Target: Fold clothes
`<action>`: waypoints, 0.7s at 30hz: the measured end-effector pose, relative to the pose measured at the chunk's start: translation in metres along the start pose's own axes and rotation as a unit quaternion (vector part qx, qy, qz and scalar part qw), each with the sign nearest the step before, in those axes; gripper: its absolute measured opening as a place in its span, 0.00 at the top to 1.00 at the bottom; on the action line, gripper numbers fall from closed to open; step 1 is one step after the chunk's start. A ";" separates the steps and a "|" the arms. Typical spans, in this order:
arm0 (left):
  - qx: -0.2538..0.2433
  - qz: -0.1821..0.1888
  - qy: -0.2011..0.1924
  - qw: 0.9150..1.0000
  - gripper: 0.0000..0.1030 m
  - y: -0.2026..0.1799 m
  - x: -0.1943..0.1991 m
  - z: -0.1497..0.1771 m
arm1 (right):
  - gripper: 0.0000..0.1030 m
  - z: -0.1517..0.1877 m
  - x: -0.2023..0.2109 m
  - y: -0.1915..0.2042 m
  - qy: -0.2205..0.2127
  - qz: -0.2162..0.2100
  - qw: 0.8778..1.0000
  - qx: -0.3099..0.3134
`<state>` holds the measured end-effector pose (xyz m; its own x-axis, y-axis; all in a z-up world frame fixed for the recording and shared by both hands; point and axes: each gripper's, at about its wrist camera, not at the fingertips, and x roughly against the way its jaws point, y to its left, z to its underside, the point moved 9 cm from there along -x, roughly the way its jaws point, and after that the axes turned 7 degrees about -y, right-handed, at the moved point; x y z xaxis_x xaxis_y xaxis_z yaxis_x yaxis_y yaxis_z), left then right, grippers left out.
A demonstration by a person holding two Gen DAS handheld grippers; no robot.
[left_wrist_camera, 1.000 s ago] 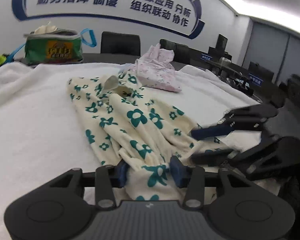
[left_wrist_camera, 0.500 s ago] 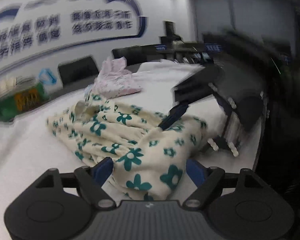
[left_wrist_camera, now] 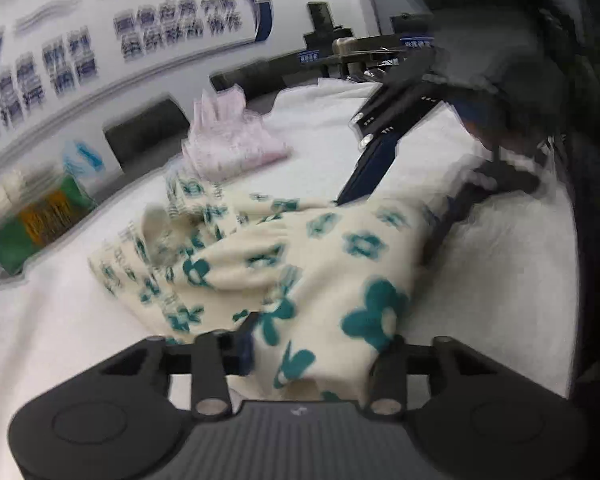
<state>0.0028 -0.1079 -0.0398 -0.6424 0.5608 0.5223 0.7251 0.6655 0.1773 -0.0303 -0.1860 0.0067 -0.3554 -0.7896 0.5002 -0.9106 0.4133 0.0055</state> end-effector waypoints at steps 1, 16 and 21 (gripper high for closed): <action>0.015 0.010 -0.001 1.000 0.64 0.004 0.001 -0.001 | 0.21 0.004 0.004 0.003 -0.013 0.018 0.999 0.024; 0.042 0.101 0.024 0.994 0.77 -0.008 0.034 0.008 | 0.84 0.030 -0.006 0.018 0.029 0.075 0.988 0.128; 0.097 0.228 0.014 0.969 0.73 -0.035 0.079 0.017 | 0.84 0.033 0.028 0.067 0.028 -0.095 0.995 0.023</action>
<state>-0.0779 -0.0784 -0.0191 -0.2576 0.8062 0.5326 0.8695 0.4338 -0.2361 -0.1083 -0.1954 -0.0075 -0.1644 -0.8251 0.5405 -0.9694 0.2365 0.0662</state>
